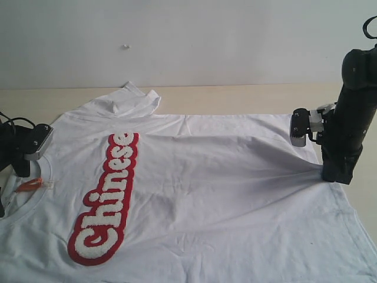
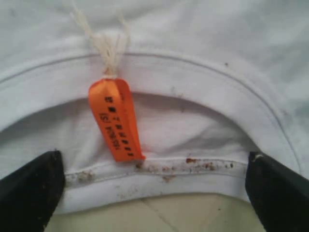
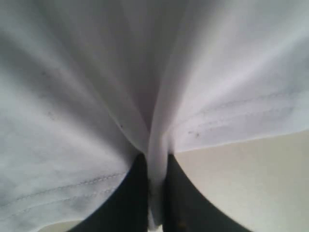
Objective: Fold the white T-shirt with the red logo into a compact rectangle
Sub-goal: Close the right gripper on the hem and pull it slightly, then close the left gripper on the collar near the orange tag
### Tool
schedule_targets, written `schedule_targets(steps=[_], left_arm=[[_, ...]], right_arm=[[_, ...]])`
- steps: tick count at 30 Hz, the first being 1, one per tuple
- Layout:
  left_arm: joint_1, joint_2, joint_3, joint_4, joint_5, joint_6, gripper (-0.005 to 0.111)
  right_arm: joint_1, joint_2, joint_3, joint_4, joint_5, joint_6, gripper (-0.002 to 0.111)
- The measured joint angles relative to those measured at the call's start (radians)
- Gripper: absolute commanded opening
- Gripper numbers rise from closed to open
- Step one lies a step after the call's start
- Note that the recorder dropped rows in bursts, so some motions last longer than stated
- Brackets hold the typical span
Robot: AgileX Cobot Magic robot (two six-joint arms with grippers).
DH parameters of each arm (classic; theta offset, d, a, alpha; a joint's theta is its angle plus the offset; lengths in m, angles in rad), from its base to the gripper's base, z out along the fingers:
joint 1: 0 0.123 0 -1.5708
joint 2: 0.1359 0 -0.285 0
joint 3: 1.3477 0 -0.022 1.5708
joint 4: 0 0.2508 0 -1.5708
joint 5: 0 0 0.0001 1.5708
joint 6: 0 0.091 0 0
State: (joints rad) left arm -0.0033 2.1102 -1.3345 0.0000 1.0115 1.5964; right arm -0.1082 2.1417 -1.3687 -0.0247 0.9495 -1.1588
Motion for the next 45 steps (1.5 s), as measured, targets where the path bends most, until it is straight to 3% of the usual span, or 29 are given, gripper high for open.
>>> schedule_targets(steps=[5, 7, 9, 13, 45], left_arm=[[0.0, 0.0, 0.0, 0.0, -0.002, 0.0, 0.098], [0.0, 0.0, 0.0, 0.0, -0.006, 0.0, 0.091], [0.0, 0.002, 0.0, 0.0, -0.018, 0.0, 0.071], [0.0, 0.01, -0.002, 0.0, -0.077, -0.002, 0.003], [0.0, 0.011, -0.002, 0.007, -0.052, -0.051, 0.001]], right_arm=[[0.0, 0.0, 0.0, 0.002, 0.0, 0.0, 0.0], [0.0, 0.0, 0.0, 0.002, 0.0, 0.0, 0.0], [0.0, 0.0, 0.0, 0.002, 0.0, 0.0, 0.0], [0.0, 0.0, 0.0, 0.002, 0.0, 0.0, 0.0], [0.0, 0.0, 0.0, 0.002, 0.0, 0.0, 0.0]])
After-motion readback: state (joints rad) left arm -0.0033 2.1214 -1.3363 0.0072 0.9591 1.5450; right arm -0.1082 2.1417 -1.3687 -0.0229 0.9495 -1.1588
